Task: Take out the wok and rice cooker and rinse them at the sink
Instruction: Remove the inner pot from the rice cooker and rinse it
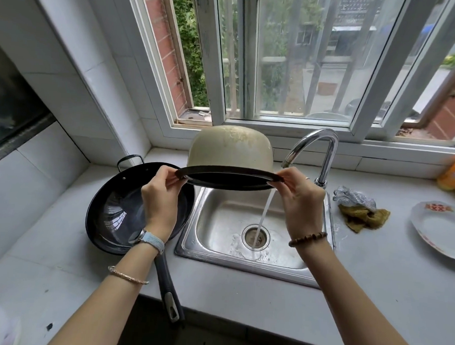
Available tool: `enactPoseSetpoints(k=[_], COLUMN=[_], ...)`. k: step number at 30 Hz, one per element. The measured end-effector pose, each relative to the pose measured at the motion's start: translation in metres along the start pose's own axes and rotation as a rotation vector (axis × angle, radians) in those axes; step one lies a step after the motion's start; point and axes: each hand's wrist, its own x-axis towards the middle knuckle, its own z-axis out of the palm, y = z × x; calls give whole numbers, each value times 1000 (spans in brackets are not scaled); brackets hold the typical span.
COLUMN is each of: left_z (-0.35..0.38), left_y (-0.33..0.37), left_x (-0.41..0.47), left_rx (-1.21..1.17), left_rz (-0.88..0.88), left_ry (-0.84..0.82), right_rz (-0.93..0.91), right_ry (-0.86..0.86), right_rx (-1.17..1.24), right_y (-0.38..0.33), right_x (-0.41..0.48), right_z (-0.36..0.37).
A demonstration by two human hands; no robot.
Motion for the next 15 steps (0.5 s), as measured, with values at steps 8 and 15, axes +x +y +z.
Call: enactPoseSetpoints(k=[8,15], left_z=[7,7], left_y=[-6,-12], left_x=[-11,-18], left_rx=[37,-15], left_rz=[-15,-16], left_ry=[-47,-44], right_rz=[29,11], right_ry=[-32,-16], right_rx=[-2,-41], right_y=[8,12], right_x=[-3,-9], right_z=[-1,4])
